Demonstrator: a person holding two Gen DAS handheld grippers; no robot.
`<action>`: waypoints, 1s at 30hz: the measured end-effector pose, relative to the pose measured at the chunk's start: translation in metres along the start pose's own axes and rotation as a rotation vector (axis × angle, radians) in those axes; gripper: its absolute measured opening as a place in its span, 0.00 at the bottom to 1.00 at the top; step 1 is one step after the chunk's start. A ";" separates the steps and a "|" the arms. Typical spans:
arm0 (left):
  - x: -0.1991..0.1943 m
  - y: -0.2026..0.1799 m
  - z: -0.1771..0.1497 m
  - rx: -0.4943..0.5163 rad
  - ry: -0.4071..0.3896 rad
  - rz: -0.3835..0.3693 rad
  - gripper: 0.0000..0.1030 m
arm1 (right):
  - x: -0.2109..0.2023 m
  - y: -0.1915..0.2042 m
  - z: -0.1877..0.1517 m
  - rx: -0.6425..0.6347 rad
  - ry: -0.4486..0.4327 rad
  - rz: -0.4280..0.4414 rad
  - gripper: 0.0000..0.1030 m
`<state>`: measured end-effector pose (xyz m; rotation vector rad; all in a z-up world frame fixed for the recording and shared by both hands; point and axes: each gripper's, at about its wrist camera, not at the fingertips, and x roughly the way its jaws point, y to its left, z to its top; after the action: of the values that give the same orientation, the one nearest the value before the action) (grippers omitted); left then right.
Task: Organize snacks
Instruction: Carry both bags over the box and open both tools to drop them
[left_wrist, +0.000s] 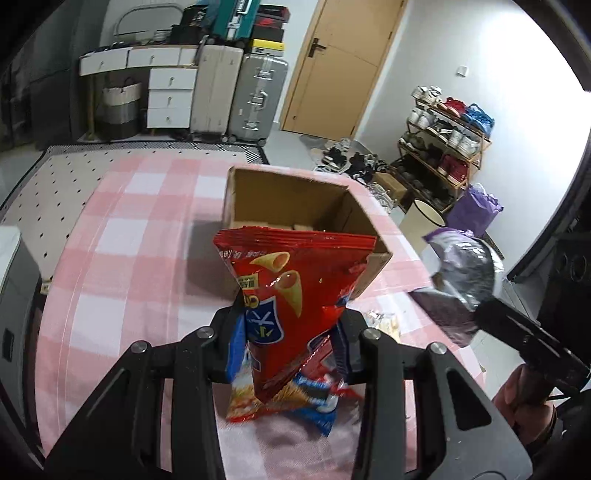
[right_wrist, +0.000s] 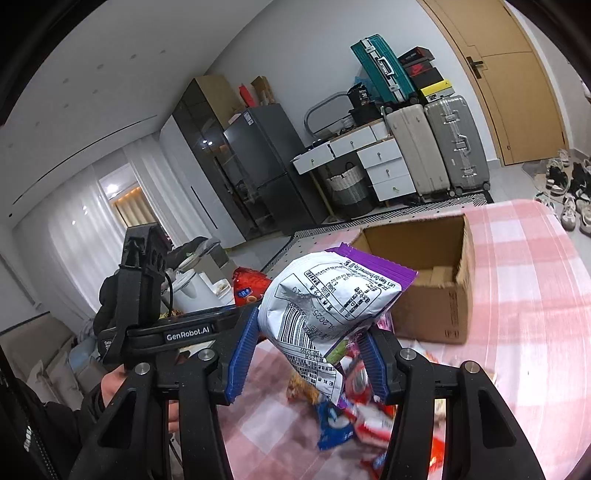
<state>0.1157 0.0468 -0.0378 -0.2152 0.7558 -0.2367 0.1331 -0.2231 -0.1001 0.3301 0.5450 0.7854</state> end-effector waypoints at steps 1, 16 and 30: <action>0.001 -0.003 0.004 0.003 0.000 -0.004 0.34 | 0.002 -0.001 0.004 -0.002 0.000 0.001 0.52; 0.045 -0.026 0.103 0.070 0.024 0.000 0.34 | 0.040 -0.022 0.070 0.001 0.034 -0.039 0.52; 0.146 -0.003 0.153 0.009 0.157 -0.002 0.34 | 0.098 -0.070 0.101 0.075 0.127 -0.130 0.52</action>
<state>0.3250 0.0183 -0.0240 -0.1905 0.9102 -0.2609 0.2883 -0.2054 -0.0837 0.3121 0.7091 0.6644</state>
